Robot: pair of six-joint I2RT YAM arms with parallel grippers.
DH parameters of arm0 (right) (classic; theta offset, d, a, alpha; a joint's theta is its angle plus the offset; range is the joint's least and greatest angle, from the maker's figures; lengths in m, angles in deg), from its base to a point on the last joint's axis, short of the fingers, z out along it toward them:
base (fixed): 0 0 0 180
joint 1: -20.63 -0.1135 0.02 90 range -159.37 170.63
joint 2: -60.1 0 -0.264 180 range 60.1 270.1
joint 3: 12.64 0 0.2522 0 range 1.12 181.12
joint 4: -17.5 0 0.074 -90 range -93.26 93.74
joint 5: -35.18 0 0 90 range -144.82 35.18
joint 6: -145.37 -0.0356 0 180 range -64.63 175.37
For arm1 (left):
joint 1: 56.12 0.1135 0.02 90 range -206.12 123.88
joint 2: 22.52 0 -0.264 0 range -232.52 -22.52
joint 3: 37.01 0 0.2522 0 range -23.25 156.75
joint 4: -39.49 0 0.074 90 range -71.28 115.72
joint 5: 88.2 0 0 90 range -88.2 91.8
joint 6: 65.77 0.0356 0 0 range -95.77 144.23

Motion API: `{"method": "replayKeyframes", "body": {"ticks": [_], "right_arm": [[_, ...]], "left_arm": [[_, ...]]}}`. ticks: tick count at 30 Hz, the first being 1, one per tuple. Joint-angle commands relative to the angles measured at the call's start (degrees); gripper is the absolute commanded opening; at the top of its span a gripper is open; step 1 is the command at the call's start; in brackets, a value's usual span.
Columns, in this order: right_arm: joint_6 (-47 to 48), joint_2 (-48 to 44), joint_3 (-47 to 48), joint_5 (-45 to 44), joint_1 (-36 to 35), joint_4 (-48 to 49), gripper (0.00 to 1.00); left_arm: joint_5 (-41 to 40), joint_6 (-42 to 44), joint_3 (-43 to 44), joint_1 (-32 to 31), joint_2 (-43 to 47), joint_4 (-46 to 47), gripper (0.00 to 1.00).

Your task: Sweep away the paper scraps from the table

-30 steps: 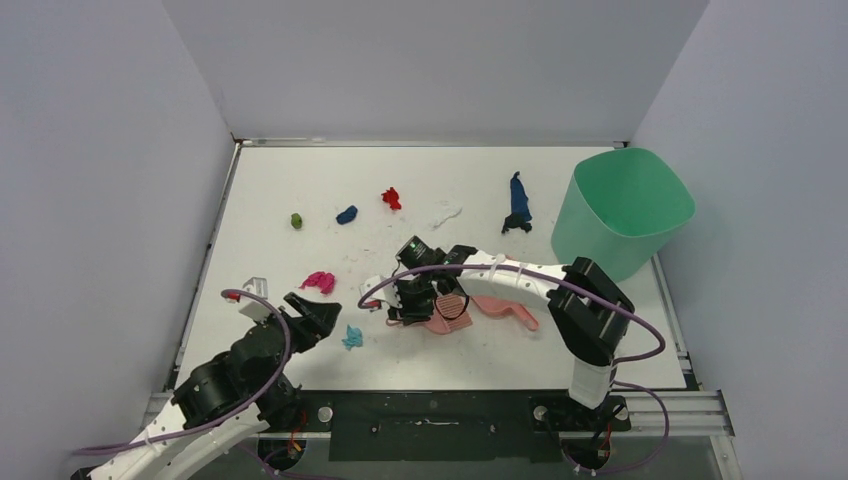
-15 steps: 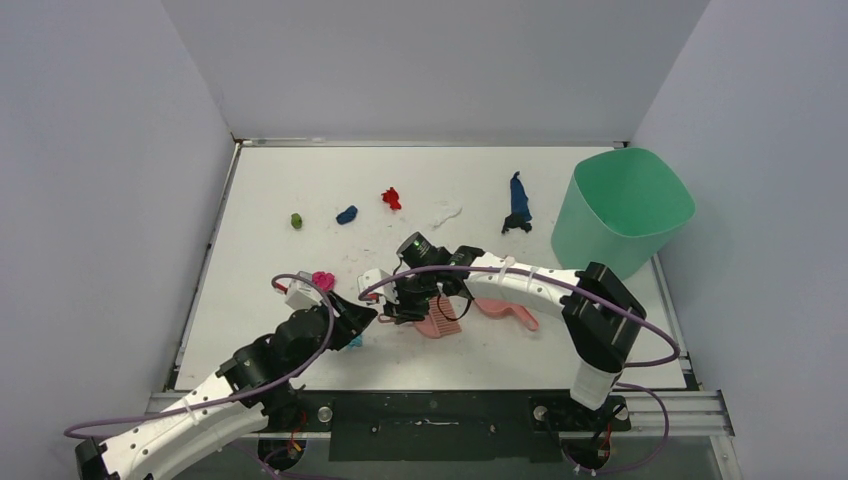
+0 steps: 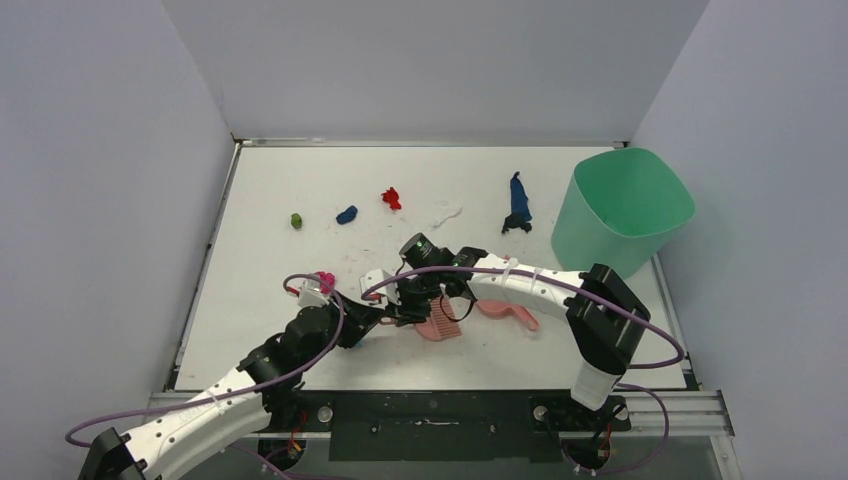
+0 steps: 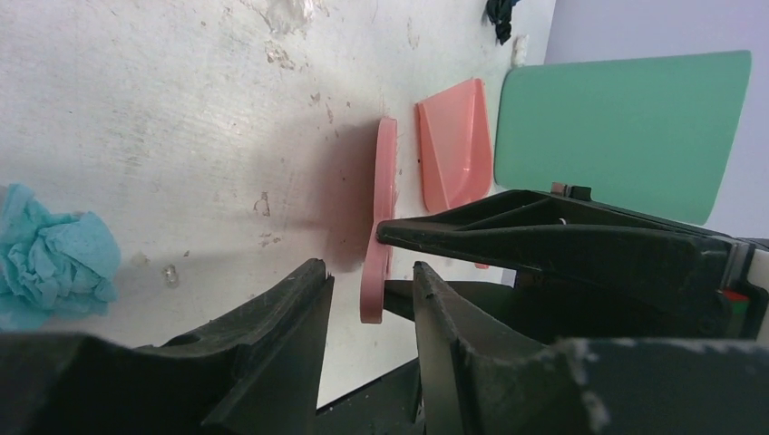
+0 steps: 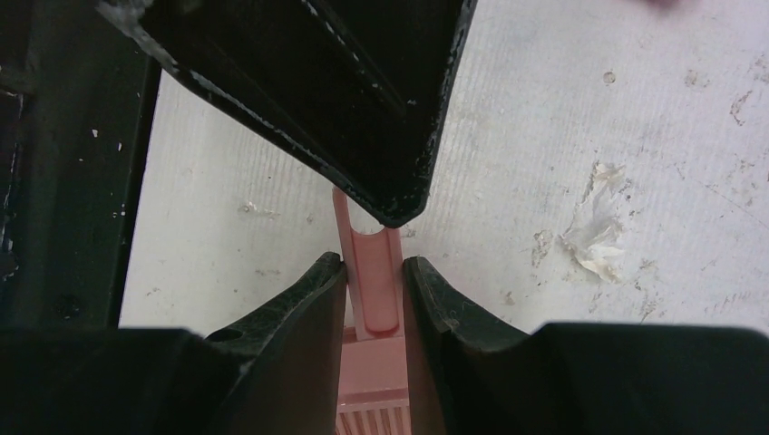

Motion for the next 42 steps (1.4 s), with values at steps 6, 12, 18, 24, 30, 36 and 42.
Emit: {"method": "replayKeyframes", "body": {"ticks": [6, 12, 18, 24, 30, 36, 42], "right_arm": [[-0.61, -3.42, -0.09, 2.13, 0.40, 2.70, 0.05], [-0.26, -3.31, -0.11, 2.34, 0.41, 2.65, 0.05], [-0.18, -3.55, -0.13, 2.69, 0.42, 2.61, 0.05], [0.13, -3.70, -0.63, 2.93, 0.38, 2.46, 0.05], [-0.67, -4.18, 0.10, 5.21, 1.20, 0.62, 0.26], [0.14, -6.46, 5.27, 13.74, 8.92, -8.61, 0.66], [18.06, -4.93, 15.68, 19.90, 16.19, -35.19, 0.84]], "left_arm": [[5.57, -0.87, -0.40, 0.92, -6.35, 13.59, 0.35], [7.88, 0.29, 0.31, 1.33, -10.62, 15.83, 0.25], [8.43, 0.82, 0.33, 1.80, -12.76, 17.30, 0.24], [8.95, 1.31, -0.06, 2.28, -14.28, 18.88, 0.11], [11.02, 4.43, 0.93, 3.10, -13.80, 17.78, 0.00], [17.47, 15.91, 6.69, 3.13, -11.56, 12.59, 0.00], [24.73, 34.52, 15.99, 2.95, -9.90, -0.82, 0.00]]}}
